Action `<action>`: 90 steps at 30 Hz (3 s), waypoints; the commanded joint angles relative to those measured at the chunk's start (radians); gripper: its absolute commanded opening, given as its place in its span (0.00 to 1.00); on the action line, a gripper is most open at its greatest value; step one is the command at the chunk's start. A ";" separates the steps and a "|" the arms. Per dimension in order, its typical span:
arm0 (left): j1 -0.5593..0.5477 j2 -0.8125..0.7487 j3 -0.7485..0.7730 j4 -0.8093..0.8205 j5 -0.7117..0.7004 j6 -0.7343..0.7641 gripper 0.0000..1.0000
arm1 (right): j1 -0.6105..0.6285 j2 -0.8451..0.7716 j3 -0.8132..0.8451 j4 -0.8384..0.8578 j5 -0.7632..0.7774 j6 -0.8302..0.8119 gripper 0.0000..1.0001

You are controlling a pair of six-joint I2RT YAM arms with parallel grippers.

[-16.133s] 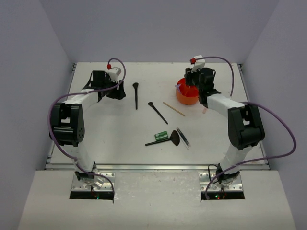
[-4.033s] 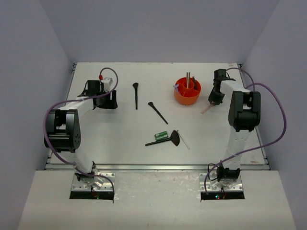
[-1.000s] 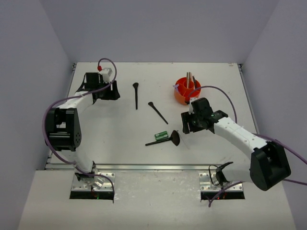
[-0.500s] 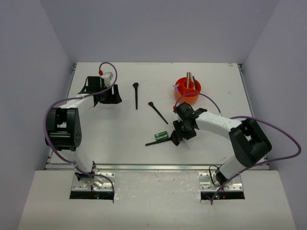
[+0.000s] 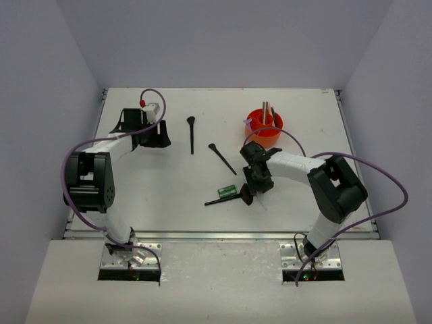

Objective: Organize the makeup

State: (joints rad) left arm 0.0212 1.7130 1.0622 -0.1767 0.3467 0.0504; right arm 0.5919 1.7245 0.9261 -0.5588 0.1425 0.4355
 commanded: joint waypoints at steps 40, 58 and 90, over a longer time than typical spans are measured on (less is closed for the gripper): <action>0.005 -0.045 0.034 0.059 -0.010 0.008 0.63 | -0.249 -0.415 0.117 0.688 -0.064 -0.328 0.00; 0.035 -0.023 0.038 0.022 -0.029 0.027 0.63 | -0.357 0.038 0.220 1.218 -0.030 -0.328 0.00; -0.018 0.098 0.179 0.029 -0.033 0.029 0.61 | -0.357 -0.053 0.100 1.109 -0.047 -0.301 0.60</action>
State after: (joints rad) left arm 0.0459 1.7617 1.1443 -0.1790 0.3062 0.0715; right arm 0.2359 1.7655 1.0042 0.5673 0.0808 0.1356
